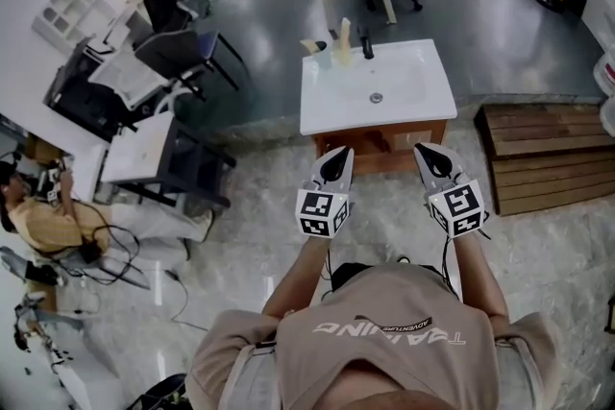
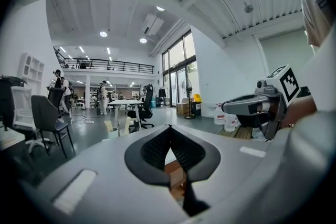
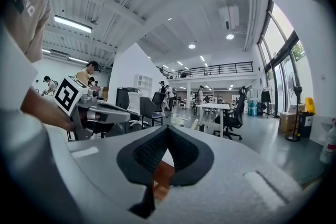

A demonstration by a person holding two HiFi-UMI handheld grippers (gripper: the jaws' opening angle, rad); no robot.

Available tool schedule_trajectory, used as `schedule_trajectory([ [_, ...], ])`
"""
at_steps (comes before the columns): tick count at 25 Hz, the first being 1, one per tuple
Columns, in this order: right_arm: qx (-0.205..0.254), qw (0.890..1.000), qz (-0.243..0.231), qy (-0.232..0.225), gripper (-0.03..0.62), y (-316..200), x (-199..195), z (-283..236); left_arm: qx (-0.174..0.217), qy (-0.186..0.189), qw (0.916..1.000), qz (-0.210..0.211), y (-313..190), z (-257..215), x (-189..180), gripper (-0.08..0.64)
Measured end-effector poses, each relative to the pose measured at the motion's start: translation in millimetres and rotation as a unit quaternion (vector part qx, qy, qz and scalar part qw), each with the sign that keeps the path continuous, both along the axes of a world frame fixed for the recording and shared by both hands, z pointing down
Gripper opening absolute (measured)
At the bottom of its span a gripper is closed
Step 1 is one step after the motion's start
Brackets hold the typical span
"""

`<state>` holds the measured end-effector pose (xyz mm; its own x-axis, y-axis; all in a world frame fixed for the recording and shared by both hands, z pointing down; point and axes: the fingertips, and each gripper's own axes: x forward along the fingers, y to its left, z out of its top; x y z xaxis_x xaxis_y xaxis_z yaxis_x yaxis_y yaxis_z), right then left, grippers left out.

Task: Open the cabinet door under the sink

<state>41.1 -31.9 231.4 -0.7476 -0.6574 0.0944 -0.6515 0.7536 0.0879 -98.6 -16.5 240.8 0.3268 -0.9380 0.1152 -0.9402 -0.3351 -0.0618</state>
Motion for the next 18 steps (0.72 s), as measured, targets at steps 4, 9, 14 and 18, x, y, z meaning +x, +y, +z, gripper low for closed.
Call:
schedule_trajectory([
  [4, -0.012, 1.0, 0.005, -0.015, 0.0, -2.3, 4.7, 7.1, -0.015, 0.014, 0.9997, 0.016, 2.0, 9.3, 8.1, 0.017],
  [9, -0.024, 0.999, 0.007, -0.024, 0.0, 2.7, 7.1, 16.1, -0.034, 0.016, 0.9992, 0.016, 10.8, 22.9, 9.3, 0.017],
  [14, -0.032, 0.999, 0.014, -0.029, 0.0, 2.1, 12.7, 23.2, -0.033, 0.004, 0.9991, 0.028, 12.0, 22.9, 19.5, 0.017],
  [18, -0.025, 0.999, 0.015, -0.028, 0.0, 0.4, 11.7, 22.5, -0.024, -0.002, 0.9992, 0.032, 10.6, 19.9, 22.7, 0.017],
])
